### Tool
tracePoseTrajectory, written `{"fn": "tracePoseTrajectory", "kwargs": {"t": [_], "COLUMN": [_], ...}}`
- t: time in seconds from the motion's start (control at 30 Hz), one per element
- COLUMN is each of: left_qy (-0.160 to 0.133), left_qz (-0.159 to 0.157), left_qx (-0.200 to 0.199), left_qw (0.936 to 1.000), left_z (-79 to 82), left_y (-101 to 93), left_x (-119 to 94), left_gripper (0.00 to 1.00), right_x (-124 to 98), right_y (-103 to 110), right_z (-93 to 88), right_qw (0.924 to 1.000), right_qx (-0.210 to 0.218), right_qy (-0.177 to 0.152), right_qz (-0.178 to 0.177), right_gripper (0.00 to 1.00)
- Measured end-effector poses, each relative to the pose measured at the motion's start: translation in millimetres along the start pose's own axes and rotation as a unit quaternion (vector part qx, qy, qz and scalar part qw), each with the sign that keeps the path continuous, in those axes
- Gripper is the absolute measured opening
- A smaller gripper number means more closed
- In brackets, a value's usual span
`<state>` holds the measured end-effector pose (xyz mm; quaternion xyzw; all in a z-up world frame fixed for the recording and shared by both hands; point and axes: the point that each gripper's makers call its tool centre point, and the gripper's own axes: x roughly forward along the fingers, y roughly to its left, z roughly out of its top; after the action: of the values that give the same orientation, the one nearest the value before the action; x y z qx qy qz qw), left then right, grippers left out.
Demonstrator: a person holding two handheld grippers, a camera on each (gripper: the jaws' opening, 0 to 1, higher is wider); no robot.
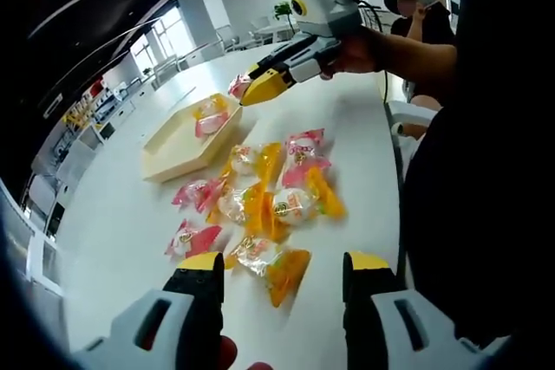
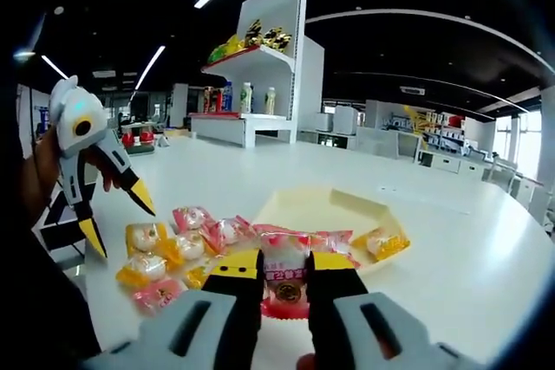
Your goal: Pick up the marshmallows scattered on the table and place them into the bowl on the table
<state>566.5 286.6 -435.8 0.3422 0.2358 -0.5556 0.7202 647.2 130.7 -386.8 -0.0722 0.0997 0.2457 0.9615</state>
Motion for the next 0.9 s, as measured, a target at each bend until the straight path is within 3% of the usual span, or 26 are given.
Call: {"fn": "tracePoseTrajectory", "kwargs": {"t": [0.9], "left_qy": [-0.008], "left_qz": [-0.009], "left_qx": [0.002], "left_qw": [0.9999], "left_z": [3.9], "left_y": [-3.9], "left_x": [5], "left_gripper": [0.55], "right_x": [5], "right_y": [-19], "right_z": [11.8], "right_qw": [0.9997], "right_qx": [0.001], "right_qy": [-0.013], "right_qz": [-0.019], "right_gripper": [0.2]}}
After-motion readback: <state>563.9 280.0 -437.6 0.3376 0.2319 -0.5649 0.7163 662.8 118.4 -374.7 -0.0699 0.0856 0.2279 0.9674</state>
